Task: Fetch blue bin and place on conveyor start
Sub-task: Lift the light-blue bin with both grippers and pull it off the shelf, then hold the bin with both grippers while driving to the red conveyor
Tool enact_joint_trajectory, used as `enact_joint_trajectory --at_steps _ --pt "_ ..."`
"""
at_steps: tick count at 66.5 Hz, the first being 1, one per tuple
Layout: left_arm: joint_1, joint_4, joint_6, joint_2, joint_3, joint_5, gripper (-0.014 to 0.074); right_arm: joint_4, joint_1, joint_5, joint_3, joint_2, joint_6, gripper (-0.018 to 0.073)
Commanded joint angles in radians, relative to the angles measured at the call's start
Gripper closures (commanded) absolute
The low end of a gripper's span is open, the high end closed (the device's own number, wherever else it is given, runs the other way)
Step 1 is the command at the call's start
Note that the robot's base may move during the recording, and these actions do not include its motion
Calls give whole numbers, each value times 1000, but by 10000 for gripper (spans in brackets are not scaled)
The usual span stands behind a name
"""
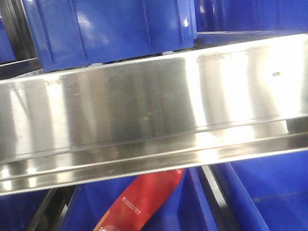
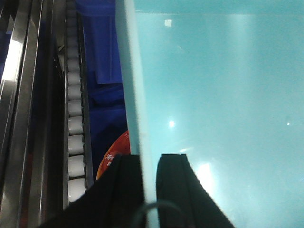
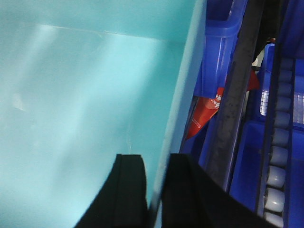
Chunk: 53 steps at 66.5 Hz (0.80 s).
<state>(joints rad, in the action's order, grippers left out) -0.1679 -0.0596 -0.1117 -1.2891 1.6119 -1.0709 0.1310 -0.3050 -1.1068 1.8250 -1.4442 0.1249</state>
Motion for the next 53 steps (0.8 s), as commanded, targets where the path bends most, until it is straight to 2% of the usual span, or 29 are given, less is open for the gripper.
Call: enact_joint_trajectory --at_steps 1,14,36,53 --pt "5 47 7 11 10 16 707 -67 12 22 11 17 -29 711" --pt "5 47 7 10 10 79 707 -67 12 25 11 17 -29 711" --pt "5 47 7 10 10 327 707 -67 12 62 11 17 -29 711" --pt "5 47 7 10 10 377 707 -67 12 62 11 17 -29 711"
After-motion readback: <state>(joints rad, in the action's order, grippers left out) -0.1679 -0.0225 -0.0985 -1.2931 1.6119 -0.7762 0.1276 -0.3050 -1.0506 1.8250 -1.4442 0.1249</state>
